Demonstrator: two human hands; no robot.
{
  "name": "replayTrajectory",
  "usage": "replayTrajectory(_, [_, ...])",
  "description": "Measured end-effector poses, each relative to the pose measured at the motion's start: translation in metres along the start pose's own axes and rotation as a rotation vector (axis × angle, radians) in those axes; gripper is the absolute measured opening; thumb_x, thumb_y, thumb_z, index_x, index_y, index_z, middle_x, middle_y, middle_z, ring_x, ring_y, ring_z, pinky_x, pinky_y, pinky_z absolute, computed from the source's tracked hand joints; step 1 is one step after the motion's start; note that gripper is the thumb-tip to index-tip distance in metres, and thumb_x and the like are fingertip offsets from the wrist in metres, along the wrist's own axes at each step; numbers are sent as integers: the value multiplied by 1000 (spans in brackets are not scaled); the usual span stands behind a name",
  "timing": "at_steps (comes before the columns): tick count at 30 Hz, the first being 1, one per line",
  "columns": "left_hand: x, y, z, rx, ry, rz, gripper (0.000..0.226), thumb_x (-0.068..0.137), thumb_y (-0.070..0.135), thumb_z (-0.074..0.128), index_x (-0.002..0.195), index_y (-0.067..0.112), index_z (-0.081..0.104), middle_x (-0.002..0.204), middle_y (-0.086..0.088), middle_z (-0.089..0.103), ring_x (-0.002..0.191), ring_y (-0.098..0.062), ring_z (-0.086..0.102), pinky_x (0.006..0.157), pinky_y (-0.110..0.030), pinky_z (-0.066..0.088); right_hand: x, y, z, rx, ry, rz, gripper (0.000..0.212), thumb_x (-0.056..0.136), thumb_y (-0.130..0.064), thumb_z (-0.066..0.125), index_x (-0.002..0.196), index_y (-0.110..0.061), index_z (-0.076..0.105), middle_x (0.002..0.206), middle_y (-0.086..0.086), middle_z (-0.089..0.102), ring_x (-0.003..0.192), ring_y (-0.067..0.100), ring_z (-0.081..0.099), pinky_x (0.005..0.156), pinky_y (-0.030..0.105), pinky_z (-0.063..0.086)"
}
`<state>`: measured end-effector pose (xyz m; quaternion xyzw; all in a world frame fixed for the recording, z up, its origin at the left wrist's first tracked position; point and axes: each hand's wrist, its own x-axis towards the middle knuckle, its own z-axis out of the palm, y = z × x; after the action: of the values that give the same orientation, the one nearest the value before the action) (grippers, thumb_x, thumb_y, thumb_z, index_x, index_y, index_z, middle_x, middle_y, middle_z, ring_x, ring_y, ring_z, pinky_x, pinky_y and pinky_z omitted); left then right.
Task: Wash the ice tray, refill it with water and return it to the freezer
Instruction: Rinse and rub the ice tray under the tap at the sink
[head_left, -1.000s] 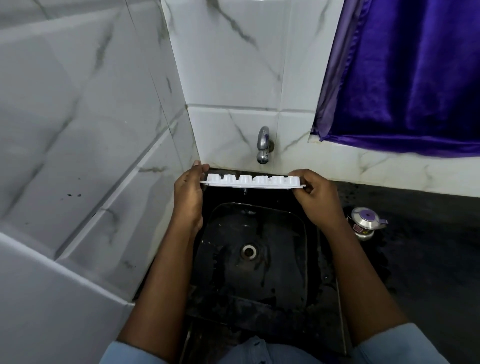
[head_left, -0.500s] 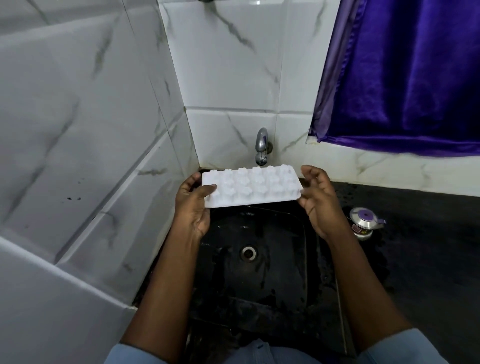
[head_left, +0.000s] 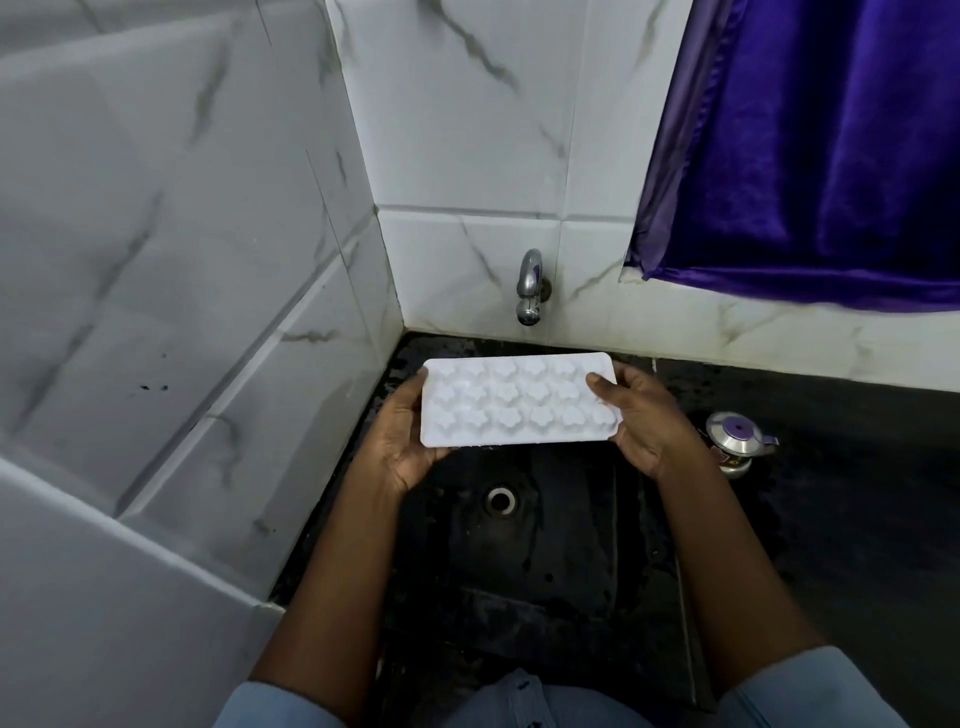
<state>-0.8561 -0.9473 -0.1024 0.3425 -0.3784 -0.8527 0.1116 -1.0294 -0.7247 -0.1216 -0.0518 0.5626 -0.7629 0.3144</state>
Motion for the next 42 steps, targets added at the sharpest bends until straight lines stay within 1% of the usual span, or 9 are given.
replayTrajectory(3, [0, 4, -2, 29, 74, 15, 53, 105, 56, 49, 126, 10, 67, 117, -16, 79, 111, -39, 73, 99, -58, 57, 5, 3, -6, 40, 7, 2, 32, 101, -7, 64, 133, 1, 65, 125, 21, 73, 114, 36, 72, 92, 50, 62])
replayTrajectory(7, [-1, 7, -3, 37, 91, -19, 71, 104, 66, 44, 125, 2, 66, 114, -22, 78, 110, -39, 73, 91, -55, 58, 10, 6, -13, -135, 62, -29, 21, 100, -9, 68, 120, -3, 72, 118, 21, 76, 105, 36, 75, 95, 53, 60])
replayTrajectory(10, [-2, 7, -2, 49, 99, -14, 69, 105, 65, 42, 119, 2, 67, 104, -21, 81, 104, -39, 73, 92, -54, 57, 10, 8, -14, -75, 53, 1, 15, 101, -10, 67, 113, -5, 74, 113, 18, 78, 97, 30, 77, 87, 46, 64])
replayTrajectory(13, [-4, 6, -2, 64, 93, -37, 74, 103, 67, 43, 125, 0, 65, 120, -24, 75, 109, -39, 73, 86, -51, 59, 13, 10, -17, -187, 107, -31, 11, 100, -11, 69, 108, -7, 76, 111, 19, 78, 95, 32, 76, 91, 50, 61])
replayTrajectory(17, [-5, 6, -3, 37, 93, -43, 71, 104, 65, 43, 124, 0, 66, 112, -23, 77, 105, -39, 73, 83, -51, 59, 9, 11, -14, -108, 73, -20, 14, 101, -10, 67, 111, -6, 75, 111, 17, 79, 97, 31, 77, 89, 46, 63])
replayTrajectory(26, [-7, 6, -1, 57, 70, -67, 74, 104, 67, 41, 128, 1, 64, 122, -22, 73, 108, -38, 72, 82, -50, 58, 7, 13, -17, -117, 70, -37, 14, 101, -8, 67, 112, -5, 74, 109, 18, 79, 97, 32, 77, 83, 42, 63])
replayTrajectory(31, [-6, 6, -1, 77, 75, -57, 73, 104, 67, 41, 131, 1, 62, 125, -22, 72, 110, -38, 71, 84, -50, 58, 6, 15, -15, -78, 93, -20, 10, 100, -7, 67, 107, -4, 75, 106, 19, 79, 84, 25, 79, 68, 34, 64])
replayTrajectory(35, [-5, 6, -2, 89, 88, -54, 70, 105, 64, 43, 128, 1, 63, 119, -21, 74, 108, -38, 71, 91, -53, 58, 7, 17, -15, -37, 78, 17, 13, 101, -8, 66, 111, -3, 74, 106, 17, 80, 88, 26, 79, 69, 34, 64])
replayTrajectory(42, [-6, 5, -2, 112, 107, -61, 70, 105, 64, 43, 132, 2, 61, 122, -21, 73, 108, -37, 71, 82, -49, 58, 5, 16, -15, -69, 91, 5, 11, 101, -8, 67, 108, -5, 74, 105, 16, 80, 93, 29, 79, 74, 37, 64])
